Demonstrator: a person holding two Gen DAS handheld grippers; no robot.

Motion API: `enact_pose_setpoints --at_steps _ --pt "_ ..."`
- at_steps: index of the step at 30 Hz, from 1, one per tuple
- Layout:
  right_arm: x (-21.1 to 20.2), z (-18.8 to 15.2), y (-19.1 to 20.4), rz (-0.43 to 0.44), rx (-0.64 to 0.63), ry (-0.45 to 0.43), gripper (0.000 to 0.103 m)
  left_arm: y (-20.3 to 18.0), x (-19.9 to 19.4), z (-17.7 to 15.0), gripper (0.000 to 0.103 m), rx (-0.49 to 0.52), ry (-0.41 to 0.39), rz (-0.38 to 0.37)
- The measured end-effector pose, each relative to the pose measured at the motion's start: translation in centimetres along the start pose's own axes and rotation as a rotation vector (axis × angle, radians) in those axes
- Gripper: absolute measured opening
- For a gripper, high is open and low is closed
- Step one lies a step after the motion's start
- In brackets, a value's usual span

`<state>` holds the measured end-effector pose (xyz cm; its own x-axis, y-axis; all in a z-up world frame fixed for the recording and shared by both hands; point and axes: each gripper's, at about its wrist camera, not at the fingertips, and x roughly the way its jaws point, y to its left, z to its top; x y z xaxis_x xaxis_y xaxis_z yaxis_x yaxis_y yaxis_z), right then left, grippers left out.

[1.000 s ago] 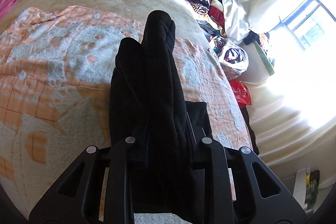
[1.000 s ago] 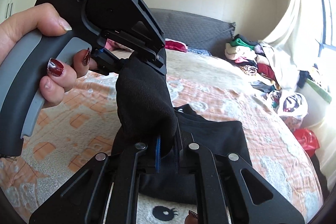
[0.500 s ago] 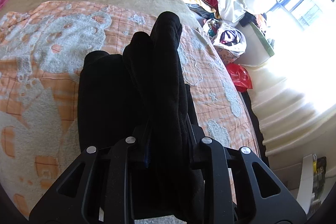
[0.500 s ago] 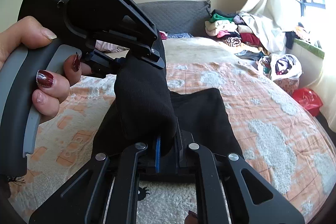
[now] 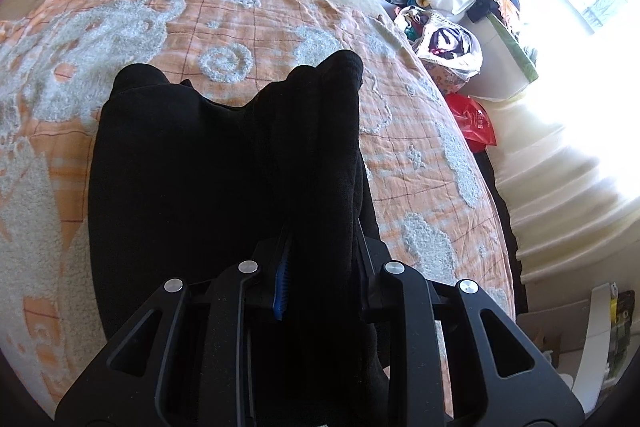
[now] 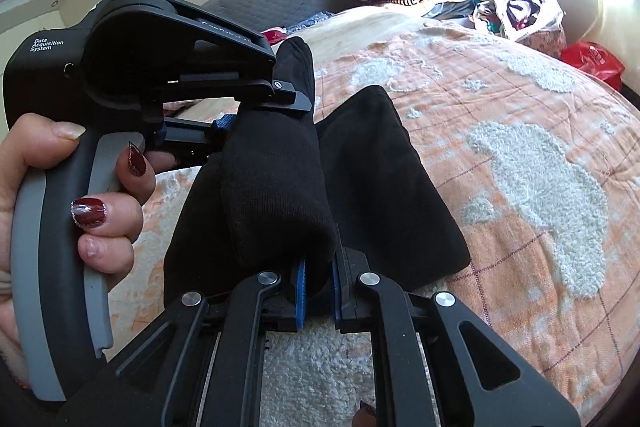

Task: Fold small clothes
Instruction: 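Fold the lifted side over onto the rest of the sweatshirt with both tools, then press the new fold flat, open both tools and pull them back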

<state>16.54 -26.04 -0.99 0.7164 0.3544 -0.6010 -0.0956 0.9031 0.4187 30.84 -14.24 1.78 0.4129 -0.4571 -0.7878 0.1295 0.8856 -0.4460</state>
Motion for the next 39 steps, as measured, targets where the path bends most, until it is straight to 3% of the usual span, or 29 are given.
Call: enact_pose_setpoints --at_steps 2,4,7,12,14,15,17,20,22,27,31,34,36,39 --pt "0.0 -0.1 -0.6 0.006 0.033 0.015 0.009 -0.4 0.5 -0.1 0.021 0.000 0.009 0.000" --pt "0.3 -0.1 -1.3 0.007 0.073 0.039 0.009 -0.5 0.9 -0.2 0.036 -0.006 0.012 -0.017" --pt "0.9 0.3 -2.8 0.001 0.132 0.069 0.014 -0.3 -0.4 -0.4 0.049 -0.039 -0.023 -0.076" --pt "0.8 0.6 -4.0 0.072 0.215 0.117 0.019 0.9 -4.1 -0.6 0.050 -0.001 -0.118 -0.045" --pt "0.3 0.9 -3.9 0.095 0.216 0.122 0.028 2.0 -5.1 -1.4 0.050 0.045 -0.140 0.030" --pt "0.1 1.1 -4.1 0.117 0.225 0.122 0.040 2.6 -5.4 -1.7 0.050 0.060 -0.151 0.071" --pt "-0.1 1.6 -4.5 0.166 0.243 0.130 0.055 4.2 -5.4 -3.0 0.050 0.087 -0.150 0.137" --pt "0.4 3.0 -5.2 0.210 0.255 0.157 0.068 6.1 -5.1 -4.6 0.050 0.106 -0.136 0.189" --pt "1.6 4.2 -5.3 0.241 0.252 0.204 0.071 6.5 -5.0 -5.8 0.049 0.123 -0.136 0.191" --pt "5.2 7.1 -6.2 0.311 0.292 0.288 0.071 4.8 -5.1 -7.2 0.049 0.199 -0.155 0.214" --pt "7.0 9.0 -6.1 0.293 0.241 0.327 0.069 4.5 -4.9 -7.5 0.049 0.224 -0.169 0.239" --pt "7.6 9.8 -5.6 0.251 0.163 0.345 0.047 4.8 -4.8 -7.4 0.049 0.221 -0.171 0.238" --pt "7.7 10.3 -5.2 0.208 0.098 0.323 0.020 4.7 -4.8 -7.5 0.049 0.229 -0.173 0.243" --pt "6.2 11.2 -3.4 0.214 -0.044 0.230 0.017 4.6 -5.1 -7.6 0.049 0.228 -0.172 0.236"
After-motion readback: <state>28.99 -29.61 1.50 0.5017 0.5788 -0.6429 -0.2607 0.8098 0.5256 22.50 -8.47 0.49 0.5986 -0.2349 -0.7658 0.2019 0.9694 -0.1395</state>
